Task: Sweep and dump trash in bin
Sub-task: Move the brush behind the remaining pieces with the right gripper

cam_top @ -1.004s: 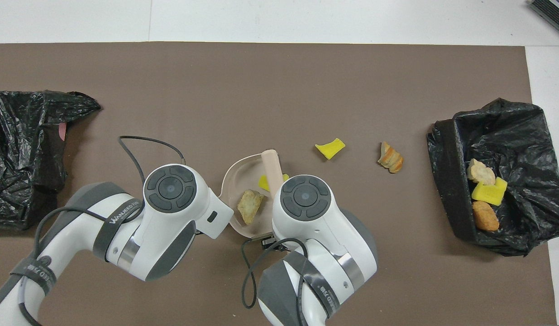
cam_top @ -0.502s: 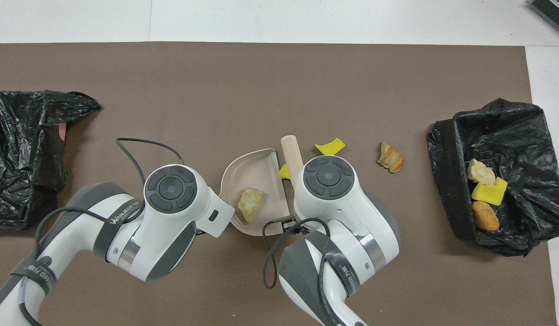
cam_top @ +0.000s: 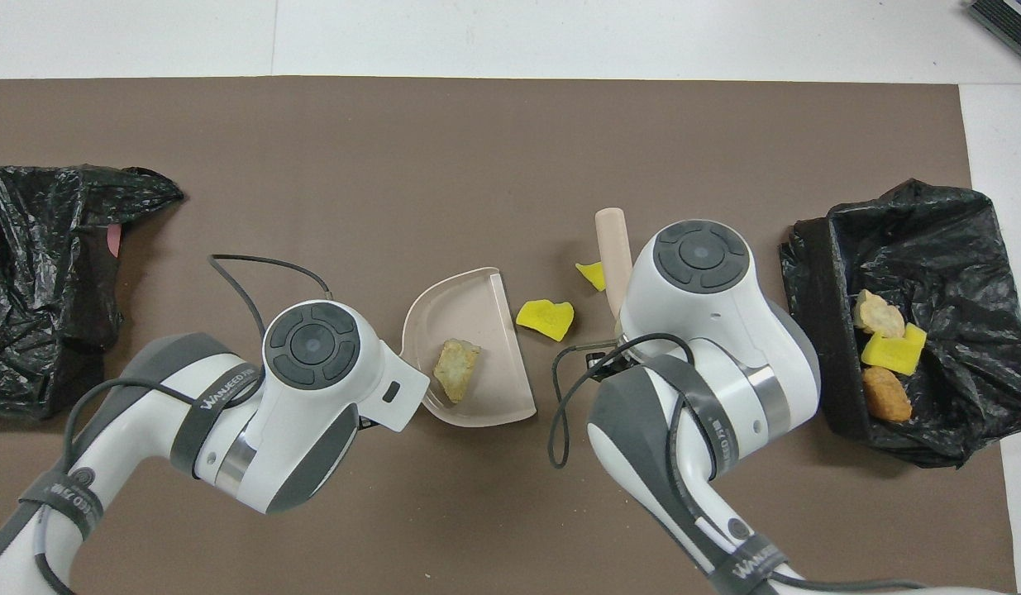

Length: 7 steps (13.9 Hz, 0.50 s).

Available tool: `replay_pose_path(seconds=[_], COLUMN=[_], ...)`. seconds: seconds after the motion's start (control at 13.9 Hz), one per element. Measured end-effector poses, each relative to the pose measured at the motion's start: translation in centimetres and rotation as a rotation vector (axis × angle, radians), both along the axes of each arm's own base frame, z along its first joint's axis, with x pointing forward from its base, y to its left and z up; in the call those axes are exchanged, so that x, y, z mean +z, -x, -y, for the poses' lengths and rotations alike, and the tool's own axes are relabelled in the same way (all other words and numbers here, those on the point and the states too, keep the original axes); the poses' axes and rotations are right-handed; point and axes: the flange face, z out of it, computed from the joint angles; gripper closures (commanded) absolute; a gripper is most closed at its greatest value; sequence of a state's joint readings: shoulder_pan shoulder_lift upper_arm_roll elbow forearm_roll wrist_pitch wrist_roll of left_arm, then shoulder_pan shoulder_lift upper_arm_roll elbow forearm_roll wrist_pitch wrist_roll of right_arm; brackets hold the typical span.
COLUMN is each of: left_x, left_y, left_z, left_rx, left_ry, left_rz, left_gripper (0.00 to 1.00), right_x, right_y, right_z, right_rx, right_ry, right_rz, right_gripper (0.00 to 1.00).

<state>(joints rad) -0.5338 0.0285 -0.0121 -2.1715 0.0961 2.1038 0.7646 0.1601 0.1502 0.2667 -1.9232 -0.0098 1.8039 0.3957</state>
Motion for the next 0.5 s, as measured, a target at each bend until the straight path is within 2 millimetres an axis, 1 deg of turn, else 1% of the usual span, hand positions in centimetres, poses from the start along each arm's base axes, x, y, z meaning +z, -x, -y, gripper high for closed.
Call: replay_pose_path(seconds=[0.14, 0.29, 0.36, 0.5], left_x=[0.0, 0.0, 0.0, 0.0], left_y=[0.0, 0.0, 0.0, 0.0], left_z=[0.0, 0.0, 0.0, 0.0], left_rx=[0.018, 0.026, 0.029, 0.034], left_ry=[0.0, -0.001, -0.001, -0.001], left_rz=[0.003, 0.004, 0.004, 0.005], left_gripper=[1.0, 1.0, 1.0, 1.0], right_x=[-0.3, -0.6, -0.8, -1.7], right_y=[-1.3, -2.6, -3.3, -4.5], right_z=[3.0, 6.8, 9.1, 14.6], right_rx=[-0.03, -0.063, -0.09, -0.146], right_ry=[0.038, 0.087, 0.107, 0.115], right_rz=[0.011, 0.024, 0.028, 0.012], right_gripper=[1.0, 1.0, 1.0, 1.0])
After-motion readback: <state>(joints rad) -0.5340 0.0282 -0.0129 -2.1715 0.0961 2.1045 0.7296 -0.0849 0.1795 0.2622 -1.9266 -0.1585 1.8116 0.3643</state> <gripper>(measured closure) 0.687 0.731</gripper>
